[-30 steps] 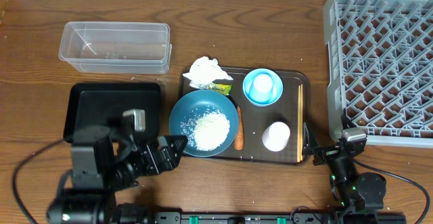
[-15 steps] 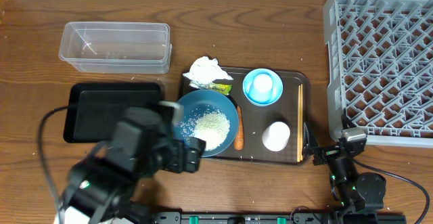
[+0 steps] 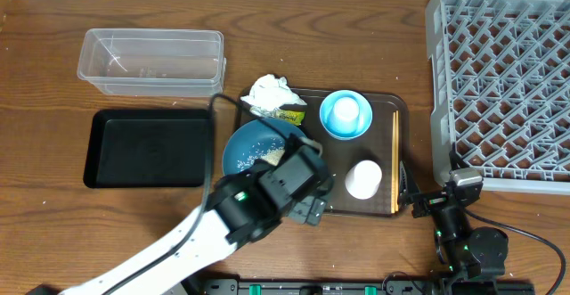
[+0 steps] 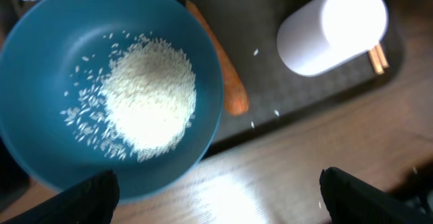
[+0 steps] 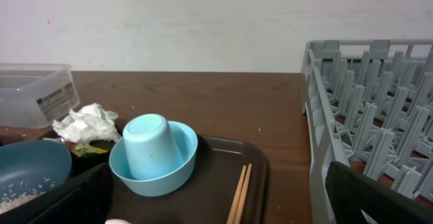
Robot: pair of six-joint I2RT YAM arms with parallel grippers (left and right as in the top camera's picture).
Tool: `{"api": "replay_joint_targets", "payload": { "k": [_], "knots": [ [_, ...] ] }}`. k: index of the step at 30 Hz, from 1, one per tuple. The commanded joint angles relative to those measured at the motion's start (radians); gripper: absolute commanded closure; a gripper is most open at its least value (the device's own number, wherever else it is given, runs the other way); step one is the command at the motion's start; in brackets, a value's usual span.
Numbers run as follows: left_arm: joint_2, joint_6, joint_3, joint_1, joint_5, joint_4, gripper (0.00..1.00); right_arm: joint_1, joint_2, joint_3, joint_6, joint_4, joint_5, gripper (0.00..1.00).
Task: Sort waste into correct bins and load items into the dishwasher rack
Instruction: 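Grasp the blue bowl rim with the left gripper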
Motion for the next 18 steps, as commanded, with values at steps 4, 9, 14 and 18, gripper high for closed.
{"api": "replay_joint_targets", "payload": {
  "k": [4, 9, 14, 18],
  "knots": [
    [0.13, 0.033, 0.016, -0.003, -0.047, 0.043, 0.02, -0.008, -0.005, -0.002, -0.012, -0.004, 0.001, 0.01],
    [0.238, 0.044, 0.016, -0.002, -0.137, 0.047, 0.02, -0.008, -0.005, -0.002, -0.012, -0.004, 0.001, 0.01],
    [0.333, 0.043, 0.016, -0.002, -0.142, 0.069, 0.01, -0.008, -0.005, -0.002, -0.012, -0.004, 0.001, 0.01],
    [0.386, 0.044, 0.016, -0.002, -0.142, 0.092, 0.0, -0.008, -0.005, -0.002, -0.012, -0.004, 0.001, 0.01]
  ]
}}
